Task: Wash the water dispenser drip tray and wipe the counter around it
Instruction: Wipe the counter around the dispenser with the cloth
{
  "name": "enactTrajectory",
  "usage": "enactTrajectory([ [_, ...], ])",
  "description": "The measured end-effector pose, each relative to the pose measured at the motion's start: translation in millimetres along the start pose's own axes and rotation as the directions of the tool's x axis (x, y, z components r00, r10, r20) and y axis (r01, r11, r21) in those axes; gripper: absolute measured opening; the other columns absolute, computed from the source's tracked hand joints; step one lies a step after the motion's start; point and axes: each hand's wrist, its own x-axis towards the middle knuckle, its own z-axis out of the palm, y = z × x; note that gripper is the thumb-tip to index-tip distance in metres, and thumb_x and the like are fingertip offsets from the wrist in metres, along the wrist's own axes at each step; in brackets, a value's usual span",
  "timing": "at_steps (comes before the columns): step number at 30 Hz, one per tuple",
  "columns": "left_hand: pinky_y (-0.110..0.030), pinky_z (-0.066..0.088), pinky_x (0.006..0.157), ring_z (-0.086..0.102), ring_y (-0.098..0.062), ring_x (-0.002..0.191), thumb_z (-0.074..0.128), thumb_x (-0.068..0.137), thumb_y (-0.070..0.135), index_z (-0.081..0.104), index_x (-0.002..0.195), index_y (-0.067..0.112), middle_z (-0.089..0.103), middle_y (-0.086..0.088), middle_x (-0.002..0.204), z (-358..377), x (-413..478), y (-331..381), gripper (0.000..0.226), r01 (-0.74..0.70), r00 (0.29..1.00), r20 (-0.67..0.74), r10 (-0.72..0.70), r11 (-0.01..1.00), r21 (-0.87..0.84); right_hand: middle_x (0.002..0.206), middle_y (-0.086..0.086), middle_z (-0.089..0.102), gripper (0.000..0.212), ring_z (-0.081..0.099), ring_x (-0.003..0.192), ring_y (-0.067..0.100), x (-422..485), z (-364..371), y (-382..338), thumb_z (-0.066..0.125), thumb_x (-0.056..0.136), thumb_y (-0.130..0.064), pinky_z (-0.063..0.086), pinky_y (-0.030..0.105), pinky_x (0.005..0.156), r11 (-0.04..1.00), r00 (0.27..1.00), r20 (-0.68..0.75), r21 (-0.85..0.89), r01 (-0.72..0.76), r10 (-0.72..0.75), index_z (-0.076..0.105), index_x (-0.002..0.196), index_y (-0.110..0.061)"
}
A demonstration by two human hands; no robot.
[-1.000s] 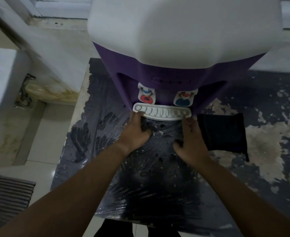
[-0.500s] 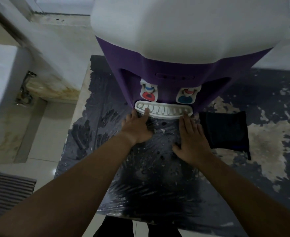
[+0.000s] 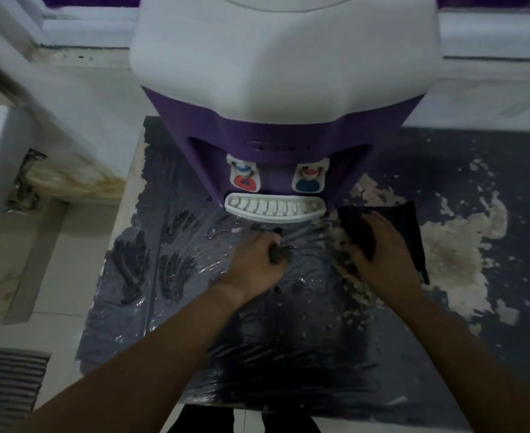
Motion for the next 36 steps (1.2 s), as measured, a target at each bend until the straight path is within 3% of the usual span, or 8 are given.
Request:
enactTrajectory([
  [5,-0.025,0.046,0.093,0.06,-0.014,0.112,0.061,0.09,0.029,0.06,0.124,0.022,0.063,0.003,0.124,27,12,52,0.035,0.026,0.915,0.402,0.035,0.989,-0.144,0.148,0.02,0.038,0.072,0.042,0.131,0.04,4,-27,49,0.066,0.084,-0.029,0.043,0.052,0.104,0.949,0.948,-0.064,0.052,-0.31,0.313,0.036,0.146,-0.008],
  [9,-0.033,0.042,0.107,0.054,-0.016,0.123,0.062,0.082,0.033,0.049,0.139,0.02,0.056,-0.002,0.137,50,24,87,0.06,0.12,0.868,0.495,0.03,0.956,-0.268,0.151,0.018,0.04,0.079,0.045,0.133,0.039,8,-33,56,0.067,0.092,-0.024,0.042,0.049,0.103,0.833,0.873,0.058,0.278,-0.479,0.484,0.019,0.154,-0.007],
  [12,-0.023,0.045,0.094,0.054,-0.015,0.116,0.064,0.087,0.028,0.044,0.142,0.015,0.055,-0.004,0.135,61,32,100,0.06,0.226,0.866,0.498,-0.033,0.916,-0.331,0.14,0.021,0.053,0.077,0.056,0.121,0.039,11,-34,63,0.069,0.091,-0.03,0.049,0.051,0.1,0.795,0.836,0.076,0.273,-0.542,0.544,0.027,0.152,-0.006],
  [16,-0.013,0.044,0.064,0.053,-0.004,0.09,0.057,0.095,0.023,0.047,0.136,0.018,0.057,0.003,0.113,64,34,98,0.043,0.293,0.865,0.497,-0.062,0.868,-0.402,0.115,0.019,0.068,0.051,0.065,0.102,0.037,10,-34,64,0.072,0.088,-0.032,0.054,0.048,0.089,0.852,0.874,0.075,0.197,-0.485,0.48,0.059,0.129,-0.004],
  [21,-0.03,0.042,0.096,0.048,-0.012,0.118,0.056,0.095,0.027,0.038,0.144,0.027,0.051,0.005,0.134,63,30,90,0.052,0.386,0.856,0.502,-0.126,0.802,-0.456,0.095,0.005,0.059,0.016,0.06,0.091,0.03,5,-30,62,0.061,0.095,-0.031,0.039,0.032,0.066,0.942,0.943,0.118,0.09,-0.323,0.312,0.06,0.086,-0.017],
  [24,-0.033,0.04,0.105,0.046,-0.013,0.124,0.057,0.095,0.027,0.034,0.147,0.029,0.046,0.005,0.142,62,29,88,0.057,0.404,0.849,0.514,-0.127,0.782,-0.475,0.094,0.01,0.063,0.019,0.059,0.081,0.027,0,-25,51,0.061,0.095,-0.034,0.039,0.033,0.063,0.95,0.943,0.157,0.066,-0.306,0.293,0.051,0.1,-0.019],
  [28,-0.027,0.041,0.096,0.044,-0.012,0.127,0.056,0.094,0.028,0.033,0.149,0.03,0.044,0.007,0.147,65,28,87,0.06,0.405,0.847,0.519,-0.118,0.776,-0.484,0.126,0.015,0.062,0.074,0.064,0.106,0.035,-6,-14,46,0.072,0.087,-0.024,0.054,0.045,0.085,0.971,0.965,0.112,-0.004,-0.238,0.237,0.028,0.146,-0.018],
  [36,-0.03,0.041,0.1,0.048,-0.012,0.128,0.049,0.098,0.038,0.035,0.148,0.032,0.05,0.006,0.144,64,22,85,0.053,0.426,0.858,0.497,-0.134,0.727,-0.539,0.123,0.016,0.066,0.034,0.065,0.101,0.025,-5,-35,22,0.049,0.099,-0.006,0.05,0.03,0.084,0.888,0.941,0.184,0.32,-0.329,0.283,0.058,0.131,-0.013],
])
